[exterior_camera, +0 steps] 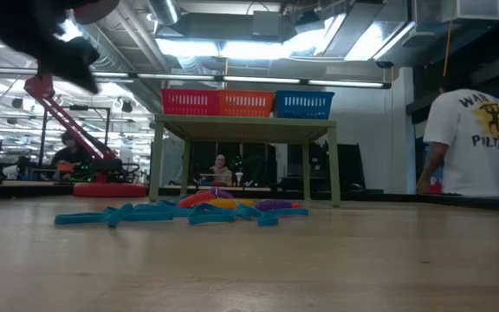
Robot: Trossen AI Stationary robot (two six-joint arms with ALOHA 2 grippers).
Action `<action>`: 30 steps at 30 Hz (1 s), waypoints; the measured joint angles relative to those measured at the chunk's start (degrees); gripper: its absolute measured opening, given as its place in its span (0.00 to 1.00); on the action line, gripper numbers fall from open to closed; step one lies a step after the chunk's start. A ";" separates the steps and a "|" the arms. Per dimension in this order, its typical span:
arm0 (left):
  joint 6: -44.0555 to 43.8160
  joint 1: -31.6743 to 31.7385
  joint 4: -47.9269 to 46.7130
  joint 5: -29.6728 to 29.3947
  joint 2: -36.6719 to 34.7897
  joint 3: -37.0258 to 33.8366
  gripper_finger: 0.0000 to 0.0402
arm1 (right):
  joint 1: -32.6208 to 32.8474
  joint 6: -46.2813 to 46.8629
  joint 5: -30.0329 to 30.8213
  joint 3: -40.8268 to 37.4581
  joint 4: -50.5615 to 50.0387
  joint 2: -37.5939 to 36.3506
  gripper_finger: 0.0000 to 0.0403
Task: Pick & Place Office Desk Supplies
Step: Put the violet spring keychain into the red bin on the shelf
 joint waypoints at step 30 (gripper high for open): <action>-7.06 -1.96 3.67 -7.95 -10.69 0.00 0.59 | -7.39 42.96 -20.02 -0.07 -1.21 33.86 0.57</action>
